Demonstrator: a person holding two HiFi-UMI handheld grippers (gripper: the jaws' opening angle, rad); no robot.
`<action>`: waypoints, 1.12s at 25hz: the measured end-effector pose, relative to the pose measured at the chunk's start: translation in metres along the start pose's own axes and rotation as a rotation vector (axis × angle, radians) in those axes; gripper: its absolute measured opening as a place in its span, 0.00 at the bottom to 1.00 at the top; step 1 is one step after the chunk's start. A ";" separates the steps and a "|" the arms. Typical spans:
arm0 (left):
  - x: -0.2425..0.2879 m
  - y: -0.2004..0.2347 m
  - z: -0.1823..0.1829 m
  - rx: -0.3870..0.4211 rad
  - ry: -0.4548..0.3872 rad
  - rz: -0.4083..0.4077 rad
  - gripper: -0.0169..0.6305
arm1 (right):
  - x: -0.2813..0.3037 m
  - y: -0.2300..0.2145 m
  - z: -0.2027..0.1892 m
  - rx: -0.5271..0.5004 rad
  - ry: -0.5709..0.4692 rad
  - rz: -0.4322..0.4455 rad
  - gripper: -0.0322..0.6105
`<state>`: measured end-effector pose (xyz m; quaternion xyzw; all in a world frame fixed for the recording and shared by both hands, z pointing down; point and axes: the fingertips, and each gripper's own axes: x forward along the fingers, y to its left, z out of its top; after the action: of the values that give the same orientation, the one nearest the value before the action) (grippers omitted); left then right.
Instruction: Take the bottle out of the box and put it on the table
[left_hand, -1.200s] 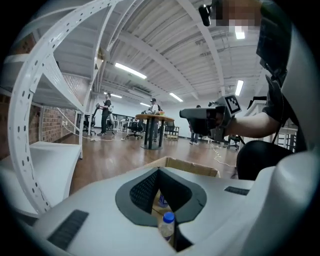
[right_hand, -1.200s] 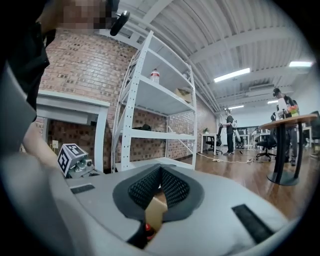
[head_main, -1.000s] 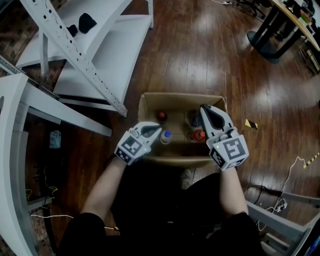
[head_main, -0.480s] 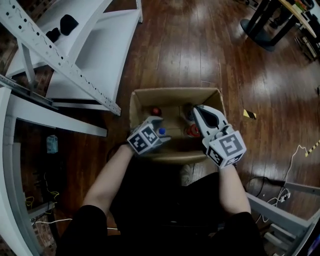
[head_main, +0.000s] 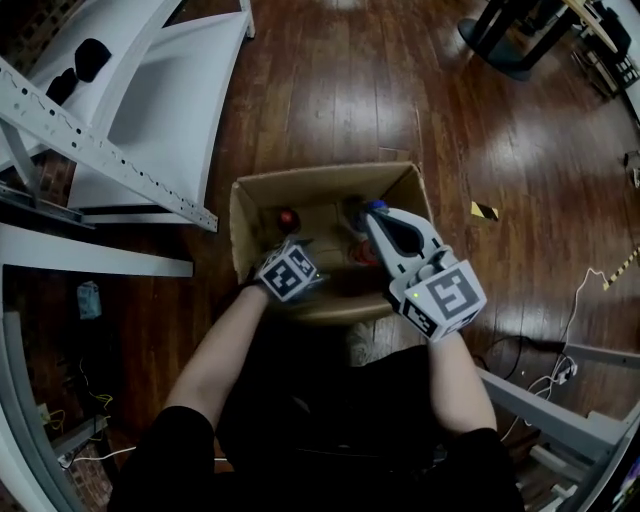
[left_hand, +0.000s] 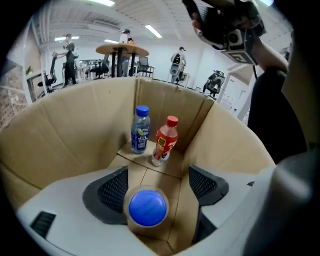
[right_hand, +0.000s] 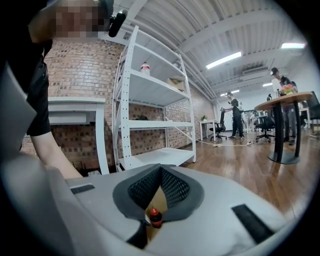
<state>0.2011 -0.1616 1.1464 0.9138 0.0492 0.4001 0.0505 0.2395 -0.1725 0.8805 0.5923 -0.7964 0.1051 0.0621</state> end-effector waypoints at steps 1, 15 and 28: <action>0.005 0.002 -0.007 -0.036 0.013 0.004 0.62 | -0.002 0.000 0.000 0.003 -0.003 0.000 0.05; 0.018 0.036 -0.026 -0.245 0.004 0.146 0.57 | -0.005 0.005 0.000 0.024 -0.002 0.044 0.06; 0.008 0.031 -0.024 -0.217 -0.022 0.192 0.48 | -0.004 0.010 -0.001 0.010 0.005 0.070 0.06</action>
<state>0.1909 -0.1901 1.1723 0.9078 -0.0823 0.3960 0.1110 0.2311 -0.1658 0.8795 0.5641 -0.8159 0.1127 0.0576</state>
